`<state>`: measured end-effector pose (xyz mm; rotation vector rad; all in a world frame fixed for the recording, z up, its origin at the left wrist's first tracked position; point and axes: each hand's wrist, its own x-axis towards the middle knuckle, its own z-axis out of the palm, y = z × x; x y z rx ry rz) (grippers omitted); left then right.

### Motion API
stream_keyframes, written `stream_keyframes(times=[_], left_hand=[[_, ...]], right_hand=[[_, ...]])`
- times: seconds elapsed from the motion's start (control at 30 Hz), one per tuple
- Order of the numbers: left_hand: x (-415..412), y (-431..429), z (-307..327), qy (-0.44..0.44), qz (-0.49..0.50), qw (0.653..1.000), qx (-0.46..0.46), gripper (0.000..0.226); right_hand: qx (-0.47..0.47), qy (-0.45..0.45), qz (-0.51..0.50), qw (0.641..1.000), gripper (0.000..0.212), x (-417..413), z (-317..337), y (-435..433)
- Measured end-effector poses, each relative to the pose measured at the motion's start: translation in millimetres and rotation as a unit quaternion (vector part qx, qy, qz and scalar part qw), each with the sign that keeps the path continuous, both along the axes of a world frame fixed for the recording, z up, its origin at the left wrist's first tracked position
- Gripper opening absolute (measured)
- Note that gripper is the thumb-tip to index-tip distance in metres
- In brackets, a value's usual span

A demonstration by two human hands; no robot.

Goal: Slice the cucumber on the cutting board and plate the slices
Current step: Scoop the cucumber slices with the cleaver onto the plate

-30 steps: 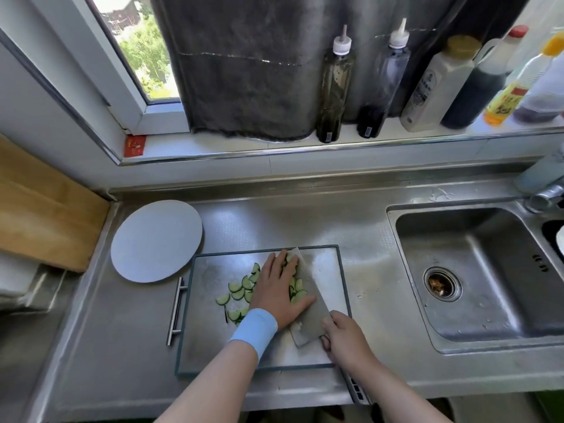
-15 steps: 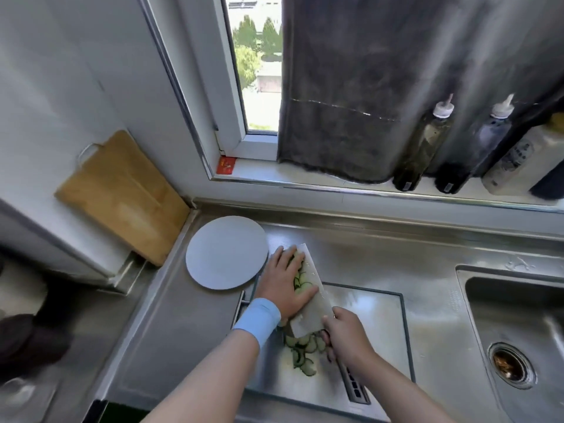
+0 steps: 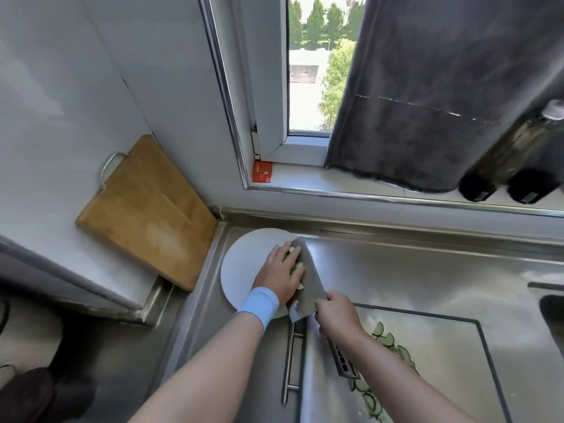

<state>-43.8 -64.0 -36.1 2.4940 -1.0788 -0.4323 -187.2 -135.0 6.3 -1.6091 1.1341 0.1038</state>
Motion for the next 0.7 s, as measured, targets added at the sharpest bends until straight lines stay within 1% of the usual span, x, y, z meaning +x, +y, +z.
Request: stream_keyframes(times=[0.1, 0.2, 0.27, 0.3, 0.37, 0.4, 0.43, 0.47, 0.5, 0.57, 0.63, 0.67, 0.7], left_hand=[[10.0, 6.9, -12.6, -0.012, -0.001, 1.000, 0.019, 0.046], [15.8, 18.5, -19.3, -0.043, 0.011, 0.998, 0.039, 0.042], [16.8, 22.5, -19.3, -0.039, 0.034, 0.998, 0.040, 0.043], [15.5, 23.2, -18.7, -0.042, 0.036, 0.998, 0.022, 0.044], [7.7, 21.8, -15.8, -0.052, -0.015, 0.997, -0.053, 0.049], [2.4, 20.8, -15.1, -0.059, -0.061, 0.993, -0.077, 0.052], [-3.4, 20.2, -14.8, -0.068, -0.105, 0.989, -0.076, 0.055], [-8.3, 21.3, -15.9, -0.077, -0.132, 0.987, -0.052, 0.057], [-9.7, 23.4, -17.7, -0.081, -0.128, 0.988, -0.021, 0.058], [-1.9, 28.0, -24.3, -0.083, -0.062, 0.993, 0.052, 0.055], [9.3, 34.6, -26.7, -0.082, -0.010, 0.989, 0.124, 0.053], [13.4, 37.3, -26.5, -0.082, 0.001, 0.987, 0.135, 0.053], [16.2, 39.2, -25.2, -0.079, 0.006, 0.990, 0.121, 0.052]], right_hand=[[-0.038, 0.017, 0.006, 0.999, 0.015, 5.3, -2.6, -0.5], [-0.050, 0.030, 0.007, 0.998, 0.016, 5.5, -2.9, -1.8], [-0.061, 0.038, 0.019, 0.997, 0.017, 5.9, -3.1, -2.2], [-0.067, 0.038, 0.024, 0.997, 0.018, 6.5, -2.5, -2.0], [-0.076, 0.037, 0.028, 0.996, 0.022, 9.4, -0.7, -0.8], [-0.078, 0.035, 0.029, 0.996, 0.024, 11.6, 0.2, -0.2], [-0.083, 0.033, 0.031, 0.996, 0.025, 14.1, 1.5, 0.2], [-0.085, 0.033, 0.030, 0.995, 0.024, 16.5, 2.6, 0.6], [-0.088, 0.033, 0.028, 0.995, 0.023, 18.6, 3.8, 0.9], [-0.088, 0.036, 0.024, 0.995, 0.022, 20.2, 5.4, 0.6], [-0.090, 0.035, 0.024, 0.995, 0.021, 18.9, 7.4, 0.3], [-0.092, 0.036, 0.025, 0.995, 0.021, 18.3, 8.5, 0.2], [-0.096, 0.036, 0.027, 0.994, 0.021, 17.8, 9.2, 0.1]])
